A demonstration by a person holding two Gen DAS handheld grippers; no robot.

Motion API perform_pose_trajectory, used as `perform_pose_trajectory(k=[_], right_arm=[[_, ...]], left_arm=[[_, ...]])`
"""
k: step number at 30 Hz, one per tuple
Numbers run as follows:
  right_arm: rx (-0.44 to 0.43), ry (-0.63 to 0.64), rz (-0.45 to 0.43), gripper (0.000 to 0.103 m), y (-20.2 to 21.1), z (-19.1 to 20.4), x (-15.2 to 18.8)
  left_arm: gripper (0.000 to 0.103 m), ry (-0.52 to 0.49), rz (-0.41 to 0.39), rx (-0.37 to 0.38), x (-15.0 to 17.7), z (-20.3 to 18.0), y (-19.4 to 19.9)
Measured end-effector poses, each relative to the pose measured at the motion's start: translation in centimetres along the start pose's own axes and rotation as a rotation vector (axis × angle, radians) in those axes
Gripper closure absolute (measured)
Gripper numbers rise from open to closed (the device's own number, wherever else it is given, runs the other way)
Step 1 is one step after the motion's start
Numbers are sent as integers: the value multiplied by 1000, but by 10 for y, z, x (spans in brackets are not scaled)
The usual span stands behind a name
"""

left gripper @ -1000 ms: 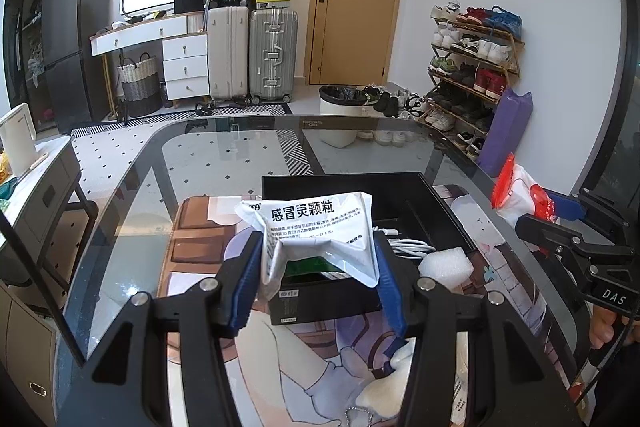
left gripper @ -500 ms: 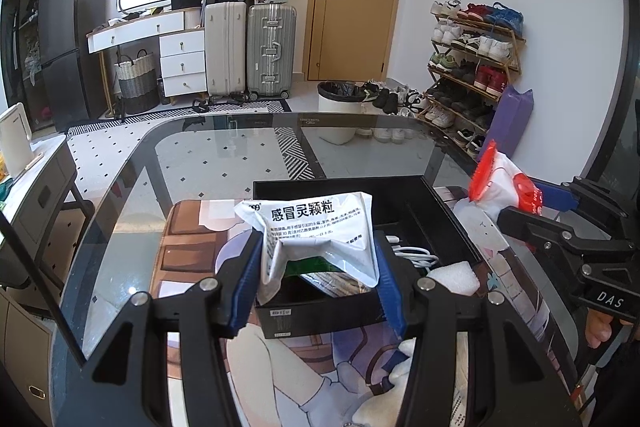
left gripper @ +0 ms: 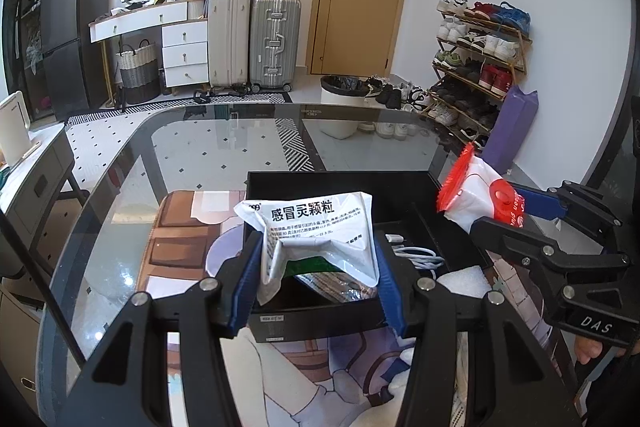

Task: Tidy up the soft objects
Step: 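Carry the red bag with the right tool and medicine packet with the left tool over the black box, then open both tools to drop the red bag and medicine packet into the black box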

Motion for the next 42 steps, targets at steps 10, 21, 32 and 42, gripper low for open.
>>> perform_pose_trajectory(k=[10, 21, 32, 42], right_arm=[[-18, 5, 16, 56, -11, 3, -1], [-24, 17, 34, 56, -23, 4, -4], [-28, -2, 47, 53, -34, 4, -9], [-1, -13, 19, 32, -19, -3, -4]], left_arm=[[52, -9, 2, -25, -1, -4, -8], [52, -9, 13, -32, 1, 0, -16], [51, -16, 23, -44, 1, 1, -25], [26, -41, 39, -16, 2, -4, -20]])
Point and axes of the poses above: each gripper's, at about its wrist camera, not at the fingertips, and y roughly against the way its jaws point, z to its left, x to its underside, the point moved 1 cm from there along -y, roughly the way its jaws point, and after that the axes turned 6 degrees about z, right-handed, at the moved point
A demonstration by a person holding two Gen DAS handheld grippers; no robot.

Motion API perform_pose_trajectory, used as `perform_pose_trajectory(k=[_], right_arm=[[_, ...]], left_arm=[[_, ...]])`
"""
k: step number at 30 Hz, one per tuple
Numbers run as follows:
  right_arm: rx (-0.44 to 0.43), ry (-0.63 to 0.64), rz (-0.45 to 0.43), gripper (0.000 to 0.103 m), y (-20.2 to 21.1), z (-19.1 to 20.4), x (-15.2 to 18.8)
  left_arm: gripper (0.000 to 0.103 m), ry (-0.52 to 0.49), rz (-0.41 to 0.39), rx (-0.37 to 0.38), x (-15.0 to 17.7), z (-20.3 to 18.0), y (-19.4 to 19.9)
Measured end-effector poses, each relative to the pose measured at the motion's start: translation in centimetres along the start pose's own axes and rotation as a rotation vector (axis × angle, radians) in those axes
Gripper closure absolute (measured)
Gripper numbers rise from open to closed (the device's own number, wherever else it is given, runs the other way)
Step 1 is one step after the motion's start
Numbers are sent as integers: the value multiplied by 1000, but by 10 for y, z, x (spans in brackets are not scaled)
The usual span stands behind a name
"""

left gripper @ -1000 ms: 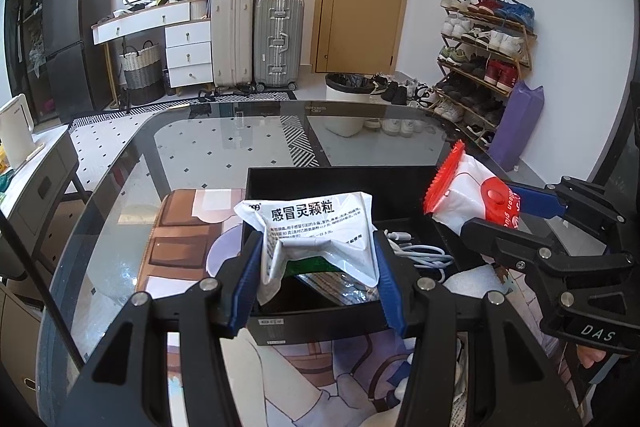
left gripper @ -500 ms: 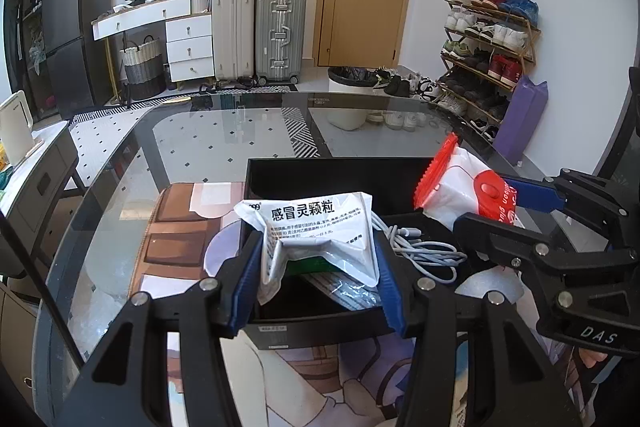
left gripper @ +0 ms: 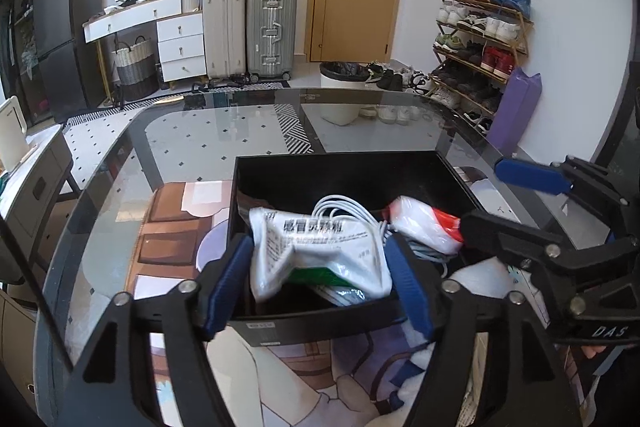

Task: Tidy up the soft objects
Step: 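Open both tools to drop the red bag and medicine packet into the black box, then move the right tool to the bagged white rope coil while the left tool approaches the white plush toy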

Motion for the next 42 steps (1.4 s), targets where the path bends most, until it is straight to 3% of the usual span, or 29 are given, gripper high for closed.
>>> perform_pose_trajectory(k=[1, 3, 5, 11, 28, 42], right_arm=[[1, -7, -2, 30, 4, -2, 2], [2, -19, -8, 16, 9, -5, 6], [7, -28, -20, 11, 15, -7, 9], [11, -72, -27, 1, 32, -13, 23], [-14, -149, 38, 1, 49, -11, 70], [-31, -90, 128, 1, 45, 7, 93]], left_arm=[[23, -8, -6, 7, 0, -2, 3], [10, -27, -25, 2, 2, -6, 10], [0, -37, -44, -36, 3, -8, 16], [0, -31, -61, -46, 7, -2, 30], [0, -37, -31, -47, 44, -5, 40], [0, -57, -16, -50, 57, -14, 45]])
Point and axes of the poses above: each gripper's, at about its wrist camera, not at the fingertips, and y roughly against the way its jaws point, z to its left, x to its underside, the point moved 1 cm from there along -y, roughly the way its jaws point, and after that the axes turned 6 degrees about z, right-handed, at the moved point
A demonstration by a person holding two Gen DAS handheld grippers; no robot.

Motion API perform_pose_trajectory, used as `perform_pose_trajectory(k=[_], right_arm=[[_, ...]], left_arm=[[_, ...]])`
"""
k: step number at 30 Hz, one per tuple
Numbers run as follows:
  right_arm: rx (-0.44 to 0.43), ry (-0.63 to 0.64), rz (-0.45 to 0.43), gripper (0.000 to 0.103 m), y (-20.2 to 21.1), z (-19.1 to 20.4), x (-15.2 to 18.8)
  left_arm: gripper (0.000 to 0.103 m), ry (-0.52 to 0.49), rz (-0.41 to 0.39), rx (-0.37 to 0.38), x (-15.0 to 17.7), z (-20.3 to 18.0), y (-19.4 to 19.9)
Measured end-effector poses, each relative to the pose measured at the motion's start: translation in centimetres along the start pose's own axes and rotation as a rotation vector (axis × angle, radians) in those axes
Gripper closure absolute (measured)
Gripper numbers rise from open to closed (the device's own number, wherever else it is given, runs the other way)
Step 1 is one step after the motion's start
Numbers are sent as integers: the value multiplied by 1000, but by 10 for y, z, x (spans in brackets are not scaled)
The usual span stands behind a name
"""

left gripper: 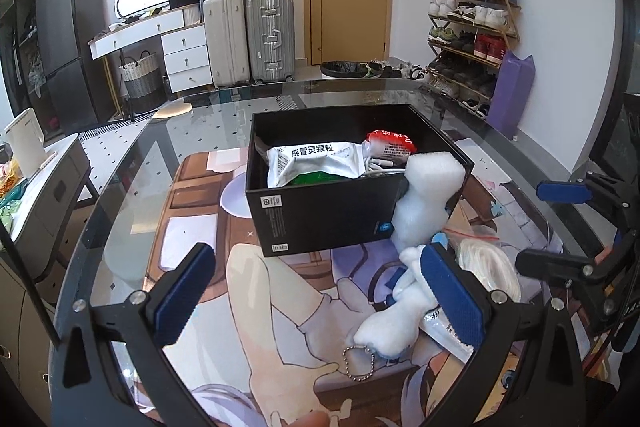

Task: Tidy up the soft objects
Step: 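Move the right tool to the bagged white rope coil while the left tool approaches the white plush toy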

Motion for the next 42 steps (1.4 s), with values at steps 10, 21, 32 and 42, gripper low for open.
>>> perform_pose_trajectory(k=[10, 21, 32, 42], right_arm=[[-18, 38, 43, 1, -9, 14, 4], [-27, 46, 102, 1, -29, 15, 10], [-26, 31, 138, 1, -45, 12, 14], [13, 16, 153, 1, -43, -8, 18]], left_arm=[[0, -21, 17, 3, 5, -8, -3], [0, -37, 47, 4, 10, -11, -8], [0, -59, 84, 20, 14, -19, -14], [0, -92, 123, 38, 16, -28, -18]])
Point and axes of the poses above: each gripper's, at about its wrist camera, not at the fingertips, and y roughly against the way its jaws point, z to its left, x to its underside, the point moved 1 cm from there along -y, roughly the way its jaws point, and after that the axes turned 6 degrees about z, right-handed, at the moved point
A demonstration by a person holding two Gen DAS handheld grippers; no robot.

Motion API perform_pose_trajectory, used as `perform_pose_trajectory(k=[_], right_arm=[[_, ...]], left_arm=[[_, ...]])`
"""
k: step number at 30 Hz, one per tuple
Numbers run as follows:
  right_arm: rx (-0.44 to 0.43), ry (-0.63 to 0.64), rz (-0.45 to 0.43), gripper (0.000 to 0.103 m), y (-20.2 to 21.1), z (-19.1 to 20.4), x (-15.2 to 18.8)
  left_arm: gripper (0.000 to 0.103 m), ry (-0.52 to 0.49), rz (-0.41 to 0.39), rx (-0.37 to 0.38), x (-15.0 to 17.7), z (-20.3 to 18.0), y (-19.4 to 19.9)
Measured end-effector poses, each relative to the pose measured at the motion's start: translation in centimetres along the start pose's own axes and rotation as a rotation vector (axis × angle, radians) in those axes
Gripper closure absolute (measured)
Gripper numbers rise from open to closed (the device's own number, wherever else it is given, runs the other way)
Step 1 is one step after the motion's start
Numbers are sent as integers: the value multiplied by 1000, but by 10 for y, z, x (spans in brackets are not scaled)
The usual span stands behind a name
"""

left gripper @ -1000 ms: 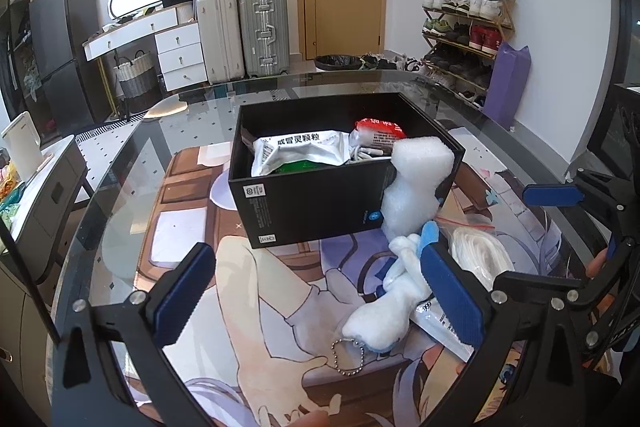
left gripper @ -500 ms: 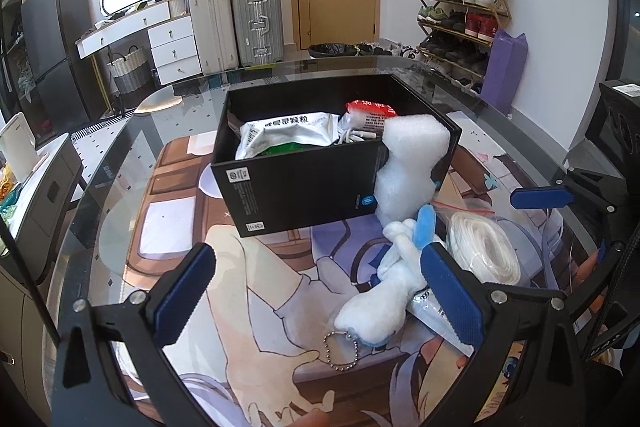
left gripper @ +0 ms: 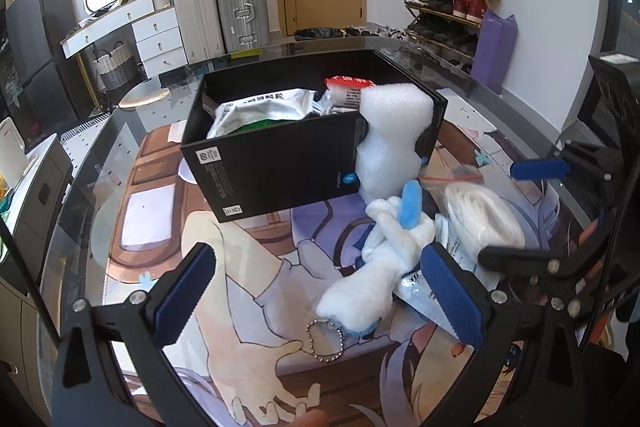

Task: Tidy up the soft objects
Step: 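Move the right tool to the bagged white rope coil while the left tool approaches the white plush toy, then close the left tool on the white plush toy while the right tool grasps the bagged rope coil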

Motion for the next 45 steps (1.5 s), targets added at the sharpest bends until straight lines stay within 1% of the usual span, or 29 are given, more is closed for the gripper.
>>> perform_pose_trajectory(k=[8, 15, 17, 21, 28, 35, 41, 45], right_arm=[[7, -14, 13, 1, 3, -12, 6], [7, -24, 33, 1, 0, -19, 11], [9, -29, 40, 1, 0, -23, 13], [14, -31, 45, 1, -1, -28, 14], [15, -43, 54, 1, -4, -34, 17], [6, -42, 58, 1, -9, -31, 17], [12, -46, 55, 1, -11, -31, 17], [27, -38, 58, 1, -12, -29, 17]], left_arm=[[0, -20, 27, 1, 2, -4, -4], [0, -3, 63, -23, 3, 0, -13], [0, 5, 70, -16, 3, 1, -14], [0, -1, 74, -26, 3, 1, -14], [0, 36, 83, -51, 2, 9, -17], [0, 25, 92, -61, 3, 6, -22], [0, 42, 104, -44, 3, 9, -25], [2, 28, 116, -34, 3, 6, -27]])
Point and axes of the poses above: each gripper's, at about its wrist camera, not at the fingertips, and y roughly against the way its jaws point, z to its left, x to its underside, the point moved 1 cm from there along -y, roughly the way its jaws point, and after that the axes turned 6 degrees about z, right-handed, at the moved point
